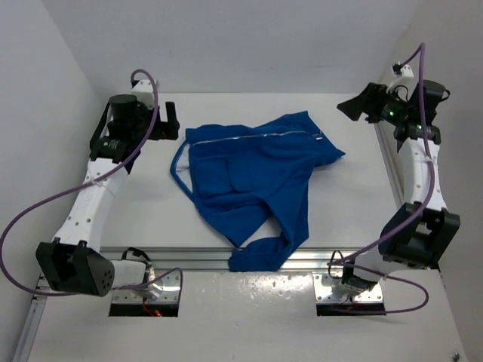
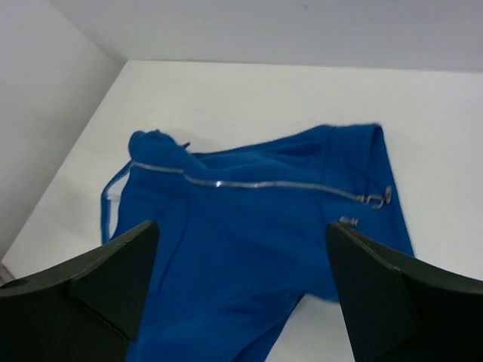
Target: Zip up the jacket
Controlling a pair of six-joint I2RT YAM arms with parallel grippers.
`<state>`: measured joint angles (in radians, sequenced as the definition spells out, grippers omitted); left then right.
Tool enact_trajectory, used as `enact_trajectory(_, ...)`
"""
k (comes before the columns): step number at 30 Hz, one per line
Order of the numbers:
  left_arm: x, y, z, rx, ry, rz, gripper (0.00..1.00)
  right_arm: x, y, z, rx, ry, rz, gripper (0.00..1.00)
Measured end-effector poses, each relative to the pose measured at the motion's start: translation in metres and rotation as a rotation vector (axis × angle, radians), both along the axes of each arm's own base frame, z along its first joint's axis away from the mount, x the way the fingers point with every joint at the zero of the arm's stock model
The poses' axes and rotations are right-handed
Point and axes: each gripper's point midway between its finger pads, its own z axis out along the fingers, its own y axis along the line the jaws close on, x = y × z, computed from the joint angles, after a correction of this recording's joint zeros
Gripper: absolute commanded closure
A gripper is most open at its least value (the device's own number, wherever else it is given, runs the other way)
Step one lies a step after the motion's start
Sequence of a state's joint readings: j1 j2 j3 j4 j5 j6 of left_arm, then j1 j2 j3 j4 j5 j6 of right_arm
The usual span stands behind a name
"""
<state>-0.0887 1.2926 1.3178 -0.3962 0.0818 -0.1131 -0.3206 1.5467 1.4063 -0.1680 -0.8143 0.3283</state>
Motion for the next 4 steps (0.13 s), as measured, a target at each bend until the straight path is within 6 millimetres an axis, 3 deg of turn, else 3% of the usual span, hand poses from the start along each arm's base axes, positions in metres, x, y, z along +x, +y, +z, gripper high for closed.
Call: enact_trajectory(4,-0.028,0.010,-0.026,-0.003,0.061,0.033,0.01,-0.049,-0.001,-0.018,-0.033,0.041,0.002,0.04)
